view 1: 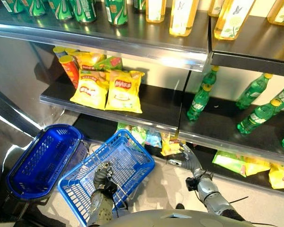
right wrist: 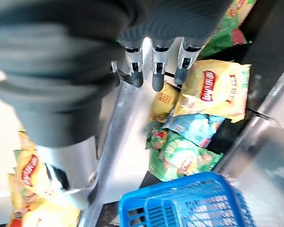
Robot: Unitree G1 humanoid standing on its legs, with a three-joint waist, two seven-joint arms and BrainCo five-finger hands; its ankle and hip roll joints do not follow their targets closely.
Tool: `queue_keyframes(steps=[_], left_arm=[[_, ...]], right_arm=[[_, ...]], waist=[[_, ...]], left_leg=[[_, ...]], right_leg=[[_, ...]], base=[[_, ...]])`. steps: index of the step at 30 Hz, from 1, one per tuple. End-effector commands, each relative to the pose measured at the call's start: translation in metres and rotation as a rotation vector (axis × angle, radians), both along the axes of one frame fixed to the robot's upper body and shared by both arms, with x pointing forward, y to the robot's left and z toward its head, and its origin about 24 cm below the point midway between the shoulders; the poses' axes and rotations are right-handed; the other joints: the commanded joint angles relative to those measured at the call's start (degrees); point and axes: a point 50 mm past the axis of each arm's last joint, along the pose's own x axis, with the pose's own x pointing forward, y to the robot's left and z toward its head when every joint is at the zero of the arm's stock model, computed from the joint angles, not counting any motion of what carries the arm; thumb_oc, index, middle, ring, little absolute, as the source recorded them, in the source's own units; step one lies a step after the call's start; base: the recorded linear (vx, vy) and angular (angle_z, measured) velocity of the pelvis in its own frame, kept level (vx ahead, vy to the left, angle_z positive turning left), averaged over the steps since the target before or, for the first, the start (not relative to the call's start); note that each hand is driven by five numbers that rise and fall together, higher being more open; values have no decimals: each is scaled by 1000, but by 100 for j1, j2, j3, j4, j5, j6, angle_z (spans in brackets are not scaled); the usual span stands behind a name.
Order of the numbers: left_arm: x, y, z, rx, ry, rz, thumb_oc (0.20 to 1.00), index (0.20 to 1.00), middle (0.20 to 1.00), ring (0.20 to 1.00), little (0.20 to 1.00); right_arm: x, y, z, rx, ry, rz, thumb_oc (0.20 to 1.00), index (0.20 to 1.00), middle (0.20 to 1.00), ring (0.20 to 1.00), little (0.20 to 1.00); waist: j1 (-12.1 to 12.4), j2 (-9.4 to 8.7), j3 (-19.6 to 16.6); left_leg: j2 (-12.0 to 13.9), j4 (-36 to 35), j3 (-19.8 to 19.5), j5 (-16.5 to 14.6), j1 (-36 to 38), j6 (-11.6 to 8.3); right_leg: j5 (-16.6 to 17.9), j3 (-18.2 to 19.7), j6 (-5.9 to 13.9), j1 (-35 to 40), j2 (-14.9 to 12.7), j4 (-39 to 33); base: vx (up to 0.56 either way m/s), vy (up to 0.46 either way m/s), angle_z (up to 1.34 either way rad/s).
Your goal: Pick up the snacks into the basket
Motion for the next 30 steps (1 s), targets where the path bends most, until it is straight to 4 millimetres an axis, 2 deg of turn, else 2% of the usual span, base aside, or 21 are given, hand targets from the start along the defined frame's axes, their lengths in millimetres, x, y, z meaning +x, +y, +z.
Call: queue_keyframes(steps=[1,3,4,7,8,14,15,17,18,20,21,22,23,24,25,26,29,30], left_arm=[[47,8,60,128,-349,-61,200,200,200,200,200],[50,8,64,123,-368,-58,200,200,200,200,200],[56,7,72,116,-404,-55,200,200,200,200,200],[61,6,78,113,-429,-48,200,200,200,200,200],[67,6,88,114,-472,-31,200,200,200,200,200],[76,6,105,119,-540,-8,200,200,200,200,200],[77,6,107,122,-543,-6,200,200,200,200,200],[78,5,111,118,-560,0,200,200,200,200,200],[78,5,111,118,-560,-1,200,200,200,200,200],[76,6,108,103,-547,12,200,200,200,200,200],[76,6,108,102,-547,12,200,200,200,200,200],[75,7,107,94,-543,18,200,200,200,200,200],[73,8,103,93,-525,18,200,200,200,200,200],[72,7,101,87,-519,17,200,200,200,200,200],[72,7,101,87,-519,17,200,200,200,200,200],[68,8,98,77,-507,15,200,200,200,200,200],[66,8,96,70,-503,9,200,200,200,200,200],[65,8,96,65,-506,-1,200,200,200,200,200]], right_arm=[[29,19,30,72,-167,49,1000,1000,1000,1000,1000],[31,20,33,74,-176,54,1000,1000,1000,1000,1000],[36,20,36,64,-191,66,1000,1000,1000,1000,1000],[38,22,39,63,-200,74,1000,1000,1000,1000,1000],[40,22,44,68,-223,83,1000,1000,1000,1000,1000],[49,23,64,88,-310,104,1000,1000,1000,1000,1000],[52,25,71,89,-345,117,1000,1000,1000,1000,1000],[63,29,112,149,-516,145,1000,1000,1000,1000,1000],[63,28,112,149,-516,145,1000,1000,1000,1000,1000],[68,31,137,208,-618,148,1000,1000,1000,1000,1000],[68,31,137,208,-618,148,1000,1000,1000,1000,1000],[70,32,148,238,-661,148,1000,1000,1000,1000,1000],[73,31,167,291,-739,134,1000,1000,1000,1000,1000],[74,30,175,312,-772,125,1000,1000,1000,1000,1000],[74,30,175,312,-772,125,1000,1000,1000,1000,1000],[76,28,187,360,-817,108,1000,1000,1000,1000,1000],[79,27,197,384,-855,90,1000,1000,1000,1000,1000],[83,25,209,397,-901,71,1000,1000,1000,1000,1000]], waist=[[172,-228,322],[175,-217,350],[191,-196,435],[170,-180,443],[160,-150,523],[156,-120,600],[155,-114,621],[170,-107,637],[170,-107,634],[183,-108,610],[182,-107,609],[192,-109,590],[203,-112,555],[211,-114,542],[211,-114,542],[229,-111,518],[247,-102,487],[285,-92,459]], left_leg=[[-418,1041,-154,-543,-825,485],[-409,1268,-181,-598,-1063,482],[-382,1669,-212,-691,-1424,470],[-343,1927,-219,-748,-1743,450],[-322,2200,-220,-807,-2018,456],[-285,2698,-262,-912,-2592,444],[-280,2782,-272,-930,-2673,445],[-269,2938,-297,-971,-2852,454],[-269,2942,-298,-973,-2858,454],[-280,2950,-314,-978,-2907,466],[-280,2952,-314,-979,-2909,466],[-279,2952,-322,-985,-2919,469],[-276,2938,-332,-1000,-2896,477],[-281,2952,-341,-1010,-2902,482],[-281,2953,-341,-1010,-2903,482],[-292,2933,-355,-1011,-2887,488],[-299,2906,-371,-1010,-2874,490],[-301,2878,-378,-999,-2877,494]], right_leg=[[-298,131,63,-770,-262,1311],[-374,130,42,-976,-289,1532],[-509,82,14,-1272,-341,1881],[-602,76,-9,-1578,-364,2189],[-671,66,-40,-1871,-396,2495],[-895,47,-118,-2422,-452,3069],[-921,31,-124,-2489,-460,3144],[-991,-8,-132,-2696,-514,3336],[-993,-7,-132,-2702,-515,3340],[-1015,-16,-135,-2753,-518,3383],[-1015,-16,-135,-2754,-519,3384],[-1021,-17,-134,-2768,-520,3387],[-1032,-21,-134,-2752,-520,3369],[-1033,-30,-131,-2743,-524,3364],[-1033,-31,-131,-2743,-524,3364],[-1037,-55,-130,-2725,-529,3361],[-1045,-67,-125,-2711,-528,3342],[-1052,-82,-125,-2727,-527,3346]], base=[[-225,14,38],[-143,8,27],[-106,4,17],[-120,13,13],[-109,3,14],[-68,-3,6],[-34,0,4],[-23,-2,6],[2,-5,4],[3,-8,4],[8,-5,5],[20,0,5],[30,-1,6],[24,-2,6],[25,-3,5],[15,-2,5],[16,4,7],[13,0,7]])
